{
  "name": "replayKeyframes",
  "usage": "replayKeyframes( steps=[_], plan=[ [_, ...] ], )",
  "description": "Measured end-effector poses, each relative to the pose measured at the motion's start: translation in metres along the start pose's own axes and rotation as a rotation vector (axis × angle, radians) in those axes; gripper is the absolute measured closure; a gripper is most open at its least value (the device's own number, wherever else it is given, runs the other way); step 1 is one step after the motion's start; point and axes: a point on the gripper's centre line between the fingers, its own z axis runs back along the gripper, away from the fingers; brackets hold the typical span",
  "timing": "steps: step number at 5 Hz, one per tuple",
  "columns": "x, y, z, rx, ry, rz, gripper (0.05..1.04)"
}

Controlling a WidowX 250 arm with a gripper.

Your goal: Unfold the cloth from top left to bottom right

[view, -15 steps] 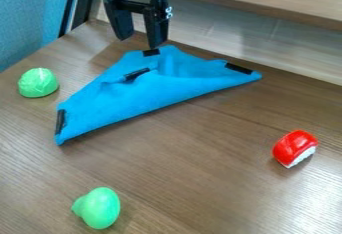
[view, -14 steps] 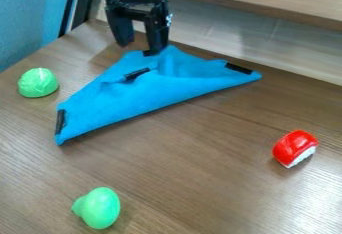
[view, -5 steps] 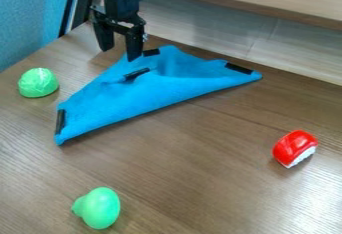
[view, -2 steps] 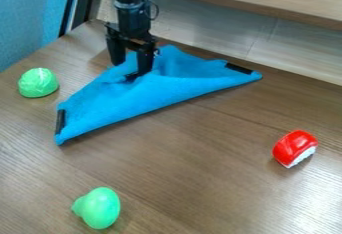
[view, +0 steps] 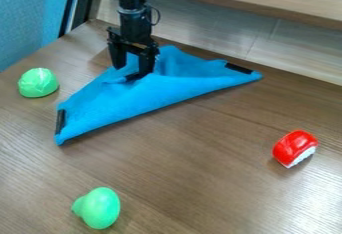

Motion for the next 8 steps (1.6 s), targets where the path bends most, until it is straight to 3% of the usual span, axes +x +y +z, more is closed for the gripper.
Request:
replayKeyframes(
  steps=[2,3,4,5,7,8],
  plan=[
    [0.000,-0.001,-0.004,-0.006,0.003,-0.005,0.692],
    [0.001,-0.003,-0.004,-0.010,0.001,-0.015,0.912],
    [0.000,-0.003,-0.004,-0.010,-0.003,-0.021,1.018],
    [-0.001,-0.004,-0.004,-0.013,-0.003,-0.031,1.034],
    [0.008,-0.011,0.039,-0.012,-0.109,-0.048,1.034],
    [0.011,-0.020,0.049,-0.032,-0.138,-0.074,1.034]
  ],
)
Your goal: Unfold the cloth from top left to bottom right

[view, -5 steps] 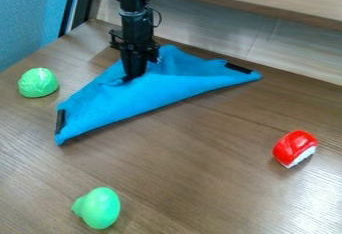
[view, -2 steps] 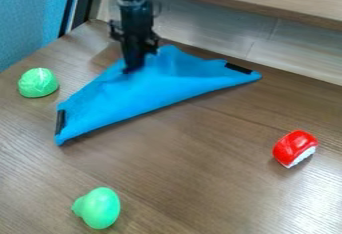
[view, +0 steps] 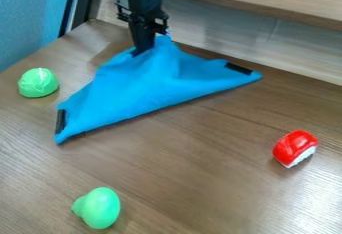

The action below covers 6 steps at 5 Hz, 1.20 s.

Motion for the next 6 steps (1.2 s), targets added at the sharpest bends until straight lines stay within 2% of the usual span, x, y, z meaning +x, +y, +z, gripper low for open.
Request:
replayKeyframes(
  steps=[1,3,5,6],
  plan=[
    [0.000,-0.014,0.005,-0.046,-0.013,-0.032,1.034],
    [-0.006,-0.077,0.028,-0.124,-0.046,-0.182,1.034],
    [-0.024,-0.108,0.048,-0.139,-0.067,-0.270,1.034],
    [-0.037,-0.119,0.051,-0.155,-0.060,-0.304,1.034]
  ],
)
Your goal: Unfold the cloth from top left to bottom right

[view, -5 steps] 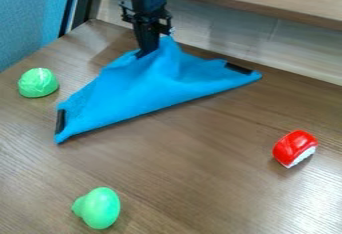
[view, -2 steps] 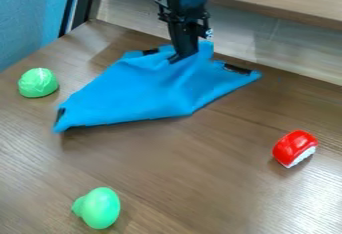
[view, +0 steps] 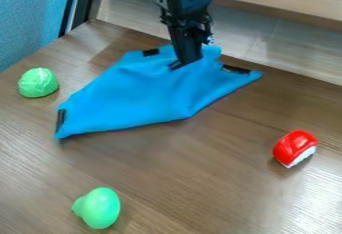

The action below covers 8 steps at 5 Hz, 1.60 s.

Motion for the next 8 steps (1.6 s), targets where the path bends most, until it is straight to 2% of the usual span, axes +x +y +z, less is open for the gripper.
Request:
replayKeyframes(
  steps=[1,2,3,5,8],
  plan=[
    [-0.014,-0.012,0.000,-0.010,0.017,-0.027,1.034],
    [-0.030,-0.024,-0.011,-0.032,0.057,-0.061,1.034],
    [-0.041,-0.036,-0.016,-0.047,0.076,-0.094,1.034],
    [-0.050,-0.064,-0.031,-0.099,0.098,-0.158,1.034],
    [-0.059,-0.099,-0.048,-0.140,0.129,-0.233,1.034]
  ],
)
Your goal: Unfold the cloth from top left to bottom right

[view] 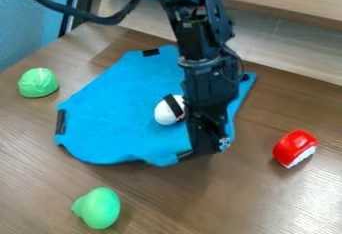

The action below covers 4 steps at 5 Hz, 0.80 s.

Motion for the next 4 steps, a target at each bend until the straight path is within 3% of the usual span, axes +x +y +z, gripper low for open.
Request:
replayKeyframes(
  steps=[1,3,4],
  plan=[
    [-0.004,-0.002,-0.006,0.010,0.016,-0.003,1.034],
    [-0.025,0.001,-0.035,0.012,0.110,0.002,1.020],
    [-0.033,0.004,-0.046,0.000,0.148,0.012,0.882]
  ],
)
